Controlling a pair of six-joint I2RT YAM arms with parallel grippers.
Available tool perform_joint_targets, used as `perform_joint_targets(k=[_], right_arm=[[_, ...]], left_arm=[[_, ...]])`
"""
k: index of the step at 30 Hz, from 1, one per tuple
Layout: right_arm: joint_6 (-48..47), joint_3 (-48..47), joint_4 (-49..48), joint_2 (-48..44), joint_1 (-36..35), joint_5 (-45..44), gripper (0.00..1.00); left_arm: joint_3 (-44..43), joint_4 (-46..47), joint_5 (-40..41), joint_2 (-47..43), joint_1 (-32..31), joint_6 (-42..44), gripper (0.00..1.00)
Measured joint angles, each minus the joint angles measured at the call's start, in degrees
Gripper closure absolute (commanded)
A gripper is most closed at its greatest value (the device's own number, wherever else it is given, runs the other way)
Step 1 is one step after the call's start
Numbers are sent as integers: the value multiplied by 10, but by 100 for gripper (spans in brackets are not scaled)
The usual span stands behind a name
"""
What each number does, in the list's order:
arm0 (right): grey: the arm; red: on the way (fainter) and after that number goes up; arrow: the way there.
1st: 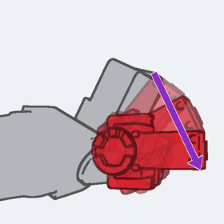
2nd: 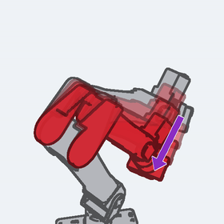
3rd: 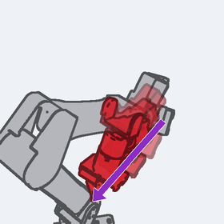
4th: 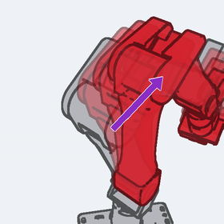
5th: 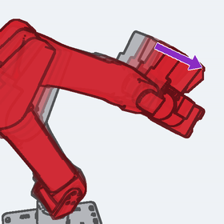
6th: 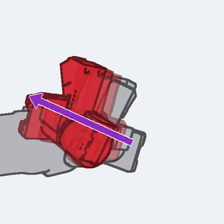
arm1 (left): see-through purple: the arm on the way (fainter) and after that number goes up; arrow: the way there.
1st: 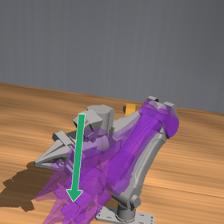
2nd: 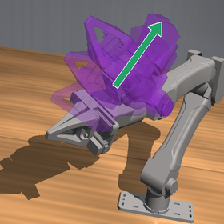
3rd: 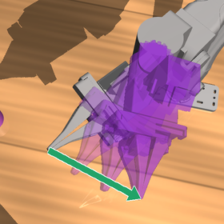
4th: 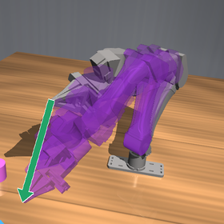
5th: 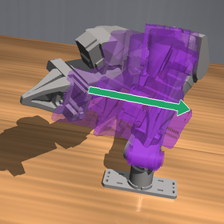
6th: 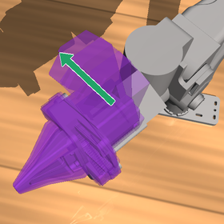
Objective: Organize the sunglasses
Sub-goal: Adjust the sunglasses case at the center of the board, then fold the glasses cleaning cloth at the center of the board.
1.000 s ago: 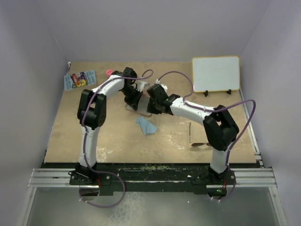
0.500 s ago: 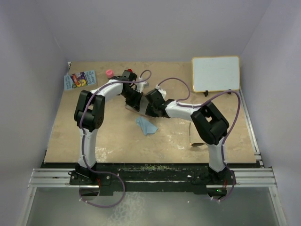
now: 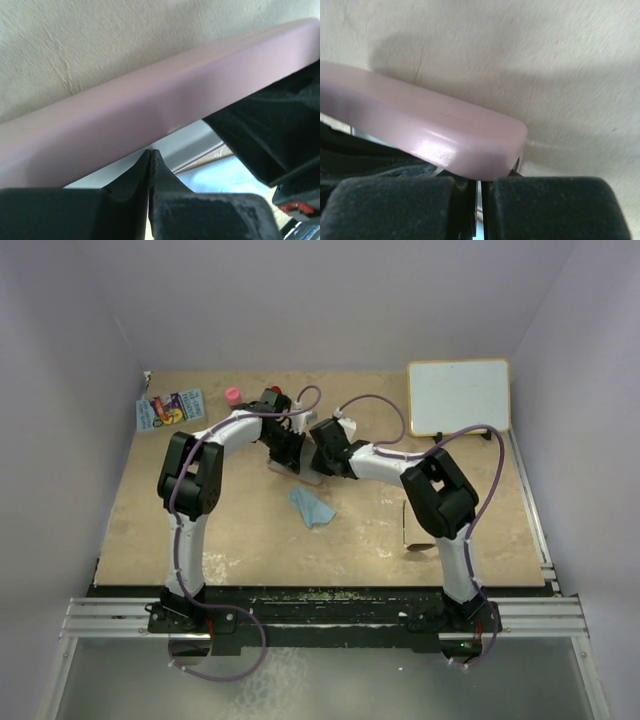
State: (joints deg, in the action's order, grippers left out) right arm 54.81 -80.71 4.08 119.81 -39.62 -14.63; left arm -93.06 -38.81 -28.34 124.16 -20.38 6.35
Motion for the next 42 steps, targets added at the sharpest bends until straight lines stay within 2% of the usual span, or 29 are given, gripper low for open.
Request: perform_joint_targets(k=[9,17,23,26,29,33,36,40,42], right_arm=[[-52,-63,14,39,32,-40,100],[-103,-72,20,42,34,-47,100],[-114,2,11,-20,38,-35,70],[-116,56,3,-83,41,-19,64],[-117,102,-19,-144,41,-6,63],[-113,167,-57,-223,40,23,74],[-105,197,-64,-257,30,34,71],[-88,189,1,-261,-25,-5,72],[-75,181,27,-257,-98,-19,72]], left_arm=[[-11,32,9,7,-3,-13,97],[-15,30,14,7,-3,-13,96],[-24,1,21,-6,-3,-7,89],[-24,-24,26,-38,-3,3,88],[-21,-35,32,-79,-3,11,88],[-8,-45,36,-143,-3,24,88],[10,-55,35,-177,-3,33,87],[51,-79,35,-205,-3,53,86],[78,-87,42,-217,-3,60,85]])
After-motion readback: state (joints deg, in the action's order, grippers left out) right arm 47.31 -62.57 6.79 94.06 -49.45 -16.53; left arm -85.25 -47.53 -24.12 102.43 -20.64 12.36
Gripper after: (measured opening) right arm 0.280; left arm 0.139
